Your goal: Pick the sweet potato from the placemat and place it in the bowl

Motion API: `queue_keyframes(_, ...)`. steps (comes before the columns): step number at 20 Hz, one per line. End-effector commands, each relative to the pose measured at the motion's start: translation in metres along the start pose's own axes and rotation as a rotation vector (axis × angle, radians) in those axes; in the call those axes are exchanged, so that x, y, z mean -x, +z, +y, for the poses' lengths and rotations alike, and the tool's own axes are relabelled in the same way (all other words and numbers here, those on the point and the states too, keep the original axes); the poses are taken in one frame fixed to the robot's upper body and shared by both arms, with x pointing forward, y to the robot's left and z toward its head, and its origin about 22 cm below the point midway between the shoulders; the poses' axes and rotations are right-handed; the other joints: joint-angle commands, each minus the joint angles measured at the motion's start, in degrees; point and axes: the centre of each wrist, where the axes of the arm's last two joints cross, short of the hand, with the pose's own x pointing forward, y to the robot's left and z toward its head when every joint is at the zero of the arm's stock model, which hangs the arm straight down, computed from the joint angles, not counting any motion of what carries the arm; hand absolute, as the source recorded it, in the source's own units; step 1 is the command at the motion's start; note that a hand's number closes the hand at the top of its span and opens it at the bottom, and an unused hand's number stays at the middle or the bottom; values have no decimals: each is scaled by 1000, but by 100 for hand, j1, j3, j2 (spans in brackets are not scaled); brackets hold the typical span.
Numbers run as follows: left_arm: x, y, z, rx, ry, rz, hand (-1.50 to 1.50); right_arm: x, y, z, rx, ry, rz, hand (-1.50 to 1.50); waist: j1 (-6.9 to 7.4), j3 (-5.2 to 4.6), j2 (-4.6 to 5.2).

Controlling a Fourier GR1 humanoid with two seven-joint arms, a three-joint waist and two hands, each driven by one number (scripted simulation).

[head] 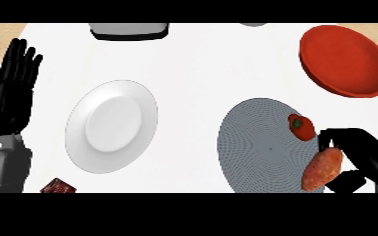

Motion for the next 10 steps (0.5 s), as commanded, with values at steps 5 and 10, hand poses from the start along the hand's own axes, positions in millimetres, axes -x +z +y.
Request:
queue_keyframes(5, 0, 2, 2, -15, 6, -16, 0, 141, 62, -96, 128, 30, 284, 150, -53, 73, 88)
queue_keyframes(10, 0, 1, -1, -1, 19, -14, 0, 188, 105, -147, 298, 17, 332, 150, 18, 80, 65)
